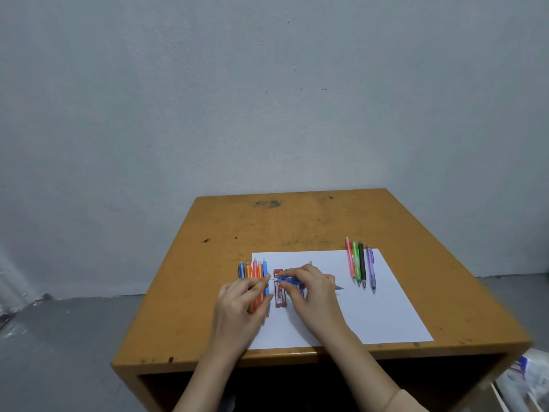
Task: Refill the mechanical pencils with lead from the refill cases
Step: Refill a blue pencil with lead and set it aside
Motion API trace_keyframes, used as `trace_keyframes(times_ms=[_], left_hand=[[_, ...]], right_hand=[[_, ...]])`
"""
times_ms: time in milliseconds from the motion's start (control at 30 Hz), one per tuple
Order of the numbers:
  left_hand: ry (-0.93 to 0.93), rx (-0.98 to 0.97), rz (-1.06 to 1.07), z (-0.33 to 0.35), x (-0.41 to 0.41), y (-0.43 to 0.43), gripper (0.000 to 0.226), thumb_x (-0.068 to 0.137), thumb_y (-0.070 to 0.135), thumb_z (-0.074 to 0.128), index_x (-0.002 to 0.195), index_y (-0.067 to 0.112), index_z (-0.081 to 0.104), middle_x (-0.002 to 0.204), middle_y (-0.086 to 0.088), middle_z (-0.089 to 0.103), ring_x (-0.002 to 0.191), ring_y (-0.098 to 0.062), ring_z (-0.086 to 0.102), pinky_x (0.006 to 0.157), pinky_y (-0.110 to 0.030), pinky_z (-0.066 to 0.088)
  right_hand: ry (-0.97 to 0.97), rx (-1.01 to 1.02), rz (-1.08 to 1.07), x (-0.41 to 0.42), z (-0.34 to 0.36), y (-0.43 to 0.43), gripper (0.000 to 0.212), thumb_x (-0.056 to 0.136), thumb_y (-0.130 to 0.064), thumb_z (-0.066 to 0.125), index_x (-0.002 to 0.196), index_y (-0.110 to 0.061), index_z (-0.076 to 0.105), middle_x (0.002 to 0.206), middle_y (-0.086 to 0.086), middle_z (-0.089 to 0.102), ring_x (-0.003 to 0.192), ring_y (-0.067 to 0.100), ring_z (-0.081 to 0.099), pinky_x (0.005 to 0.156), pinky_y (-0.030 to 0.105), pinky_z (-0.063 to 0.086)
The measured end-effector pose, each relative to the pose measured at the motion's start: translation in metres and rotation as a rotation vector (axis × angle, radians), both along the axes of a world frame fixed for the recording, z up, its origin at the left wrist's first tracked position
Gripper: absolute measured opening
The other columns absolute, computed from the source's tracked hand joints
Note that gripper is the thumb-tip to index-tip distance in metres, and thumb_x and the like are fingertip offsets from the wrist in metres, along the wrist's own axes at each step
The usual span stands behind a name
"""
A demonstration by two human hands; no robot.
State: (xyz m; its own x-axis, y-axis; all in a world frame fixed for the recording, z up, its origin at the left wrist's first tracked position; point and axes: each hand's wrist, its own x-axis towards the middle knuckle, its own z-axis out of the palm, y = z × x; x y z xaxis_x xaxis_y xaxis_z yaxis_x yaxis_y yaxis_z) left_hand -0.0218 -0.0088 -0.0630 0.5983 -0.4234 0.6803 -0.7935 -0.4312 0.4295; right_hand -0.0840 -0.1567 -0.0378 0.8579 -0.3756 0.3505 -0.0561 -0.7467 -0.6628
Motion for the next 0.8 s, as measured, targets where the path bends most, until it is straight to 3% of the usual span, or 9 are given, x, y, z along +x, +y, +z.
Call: trace_keyframes(times_ms=[233, 367, 633, 800], left_hand=[[-0.037, 0.026, -0.013, -0.003, 0.000, -0.003, 0.049, 0.068, 0.013, 0.084, 0.114, 0.013, 0.068, 0.096, 0.007, 0.069, 0.093, 0.001, 0.051, 0.080, -0.017, 0.034], [-0.013, 0.011, -0.010, 0.000, -0.002, -0.002, 0.045, 0.079, 0.036, 0.062, 0.119, 0.016, 0.066, 0.099, 0.009, 0.067, 0.093, 0.002, 0.053, 0.082, -0.017, 0.036], [-0.015, -0.008, -0.028, 0.005, -0.006, -0.001, 0.044, 0.080, 0.039, 0.058, 0.120, 0.022, 0.064, 0.099, 0.013, 0.064, 0.093, 0.000, 0.055, 0.080, -0.019, 0.038], [-0.007, 0.007, -0.017, 0.006, -0.007, -0.001, 0.045, 0.080, 0.043, 0.057, 0.119, 0.022, 0.064, 0.102, 0.013, 0.065, 0.094, 0.002, 0.052, 0.082, -0.017, 0.035]], right_hand=[[-0.016, 0.006, 0.006, 0.002, 0.002, 0.004, 0.018, 0.093, -0.030, 0.058, 0.108, -0.033, 0.066, 0.106, -0.017, 0.059, 0.102, 0.002, 0.051, 0.095, 0.027, 0.030], [-0.048, -0.007, 0.015, 0.003, 0.004, 0.003, 0.016, 0.092, -0.028, 0.060, 0.105, -0.032, 0.068, 0.101, -0.018, 0.059, 0.098, 0.000, 0.052, 0.094, 0.029, 0.031], [-0.128, -0.023, 0.026, 0.003, 0.021, -0.002, 0.014, 0.092, -0.028, 0.060, 0.102, -0.026, 0.070, 0.100, -0.015, 0.064, 0.094, 0.002, 0.054, 0.093, 0.030, 0.038], [-0.207, 0.096, 0.049, -0.002, 0.047, -0.002, 0.012, 0.090, -0.024, 0.063, 0.101, -0.028, 0.069, 0.087, -0.018, 0.062, 0.084, -0.005, 0.056, 0.069, 0.005, 0.039]])
